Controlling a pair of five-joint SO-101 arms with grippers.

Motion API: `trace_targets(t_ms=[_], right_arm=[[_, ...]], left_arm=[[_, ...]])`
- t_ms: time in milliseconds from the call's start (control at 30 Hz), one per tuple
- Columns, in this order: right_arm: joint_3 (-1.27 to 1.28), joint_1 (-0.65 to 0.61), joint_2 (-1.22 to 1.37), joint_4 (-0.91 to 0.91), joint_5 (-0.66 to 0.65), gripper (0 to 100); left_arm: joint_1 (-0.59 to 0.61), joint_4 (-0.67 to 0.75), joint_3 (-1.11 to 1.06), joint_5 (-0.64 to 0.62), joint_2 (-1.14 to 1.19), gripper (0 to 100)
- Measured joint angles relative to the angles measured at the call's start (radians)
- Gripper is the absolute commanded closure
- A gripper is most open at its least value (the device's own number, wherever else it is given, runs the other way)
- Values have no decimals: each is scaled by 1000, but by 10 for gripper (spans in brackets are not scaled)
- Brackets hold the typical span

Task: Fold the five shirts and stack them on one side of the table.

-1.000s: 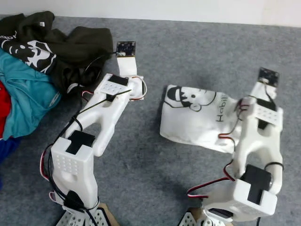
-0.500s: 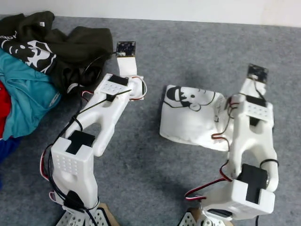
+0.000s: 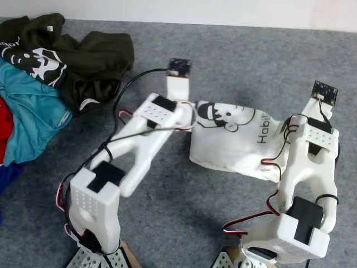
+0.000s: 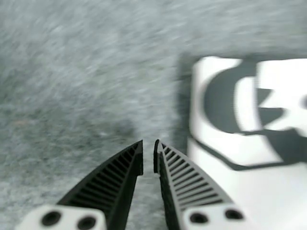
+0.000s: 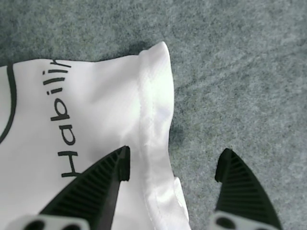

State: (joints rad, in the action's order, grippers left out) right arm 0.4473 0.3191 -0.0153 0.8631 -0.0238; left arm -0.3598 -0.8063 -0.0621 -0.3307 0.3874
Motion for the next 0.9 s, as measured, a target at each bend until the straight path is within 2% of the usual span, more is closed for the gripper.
trace_targets(t_ms=[333, 467, 567, 700, 900], right_arm=[[0, 2, 0, 0, 21, 728], [0, 26, 0, 0, 84, 885], [0, 38, 0, 0, 97, 991], [0, 38, 0, 0, 103, 981], [0, 38, 0, 0, 103, 981]], left_arm=[[-60, 0, 11, -2, -124, 926], [-158, 0, 14, 6, -160, 926], [-250, 0, 14, 92, -160, 927], [-345, 34, -8, 227, -95, 927], [-336, 117, -8, 264, 21, 927]])
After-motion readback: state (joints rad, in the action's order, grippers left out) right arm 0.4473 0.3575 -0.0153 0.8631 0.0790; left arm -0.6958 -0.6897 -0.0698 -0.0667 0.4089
